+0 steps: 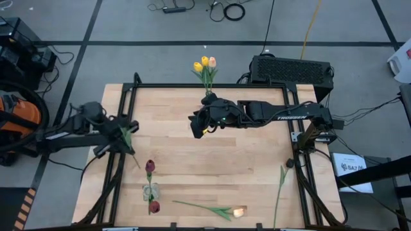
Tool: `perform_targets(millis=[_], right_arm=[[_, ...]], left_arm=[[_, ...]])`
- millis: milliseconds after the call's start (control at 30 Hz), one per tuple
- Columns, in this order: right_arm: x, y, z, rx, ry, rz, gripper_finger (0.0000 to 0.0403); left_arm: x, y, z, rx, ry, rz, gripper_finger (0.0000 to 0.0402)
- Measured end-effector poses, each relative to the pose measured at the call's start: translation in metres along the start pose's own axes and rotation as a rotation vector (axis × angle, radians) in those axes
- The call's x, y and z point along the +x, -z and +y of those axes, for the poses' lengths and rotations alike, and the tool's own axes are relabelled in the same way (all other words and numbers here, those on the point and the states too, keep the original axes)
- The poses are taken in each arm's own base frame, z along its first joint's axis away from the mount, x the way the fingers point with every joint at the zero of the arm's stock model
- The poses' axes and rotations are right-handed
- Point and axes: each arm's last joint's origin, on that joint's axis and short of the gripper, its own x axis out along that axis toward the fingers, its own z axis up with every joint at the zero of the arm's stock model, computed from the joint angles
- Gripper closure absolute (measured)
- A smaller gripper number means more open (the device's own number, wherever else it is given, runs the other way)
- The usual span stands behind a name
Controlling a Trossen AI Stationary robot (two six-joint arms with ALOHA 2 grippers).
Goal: Sort flowers into vase by color
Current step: Put the left black flower into the transparent vase
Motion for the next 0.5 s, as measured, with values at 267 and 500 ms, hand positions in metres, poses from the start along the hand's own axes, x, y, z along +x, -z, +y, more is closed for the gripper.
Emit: perform_targets(millis=[267, 500], right_arm=[[0.000, 0.000, 0.000, 0.000, 0.000, 0.000, 0.0261], [0.000, 0.000, 0.000, 0.000, 0.000, 0.000, 0.0261]], left_arm=[[0.006, 0.002, -0.009, 0.059, 0.204, 0.026, 0.0399], [0.011, 0.004, -0.018, 0.137, 0.272, 0.033, 0.0399]])
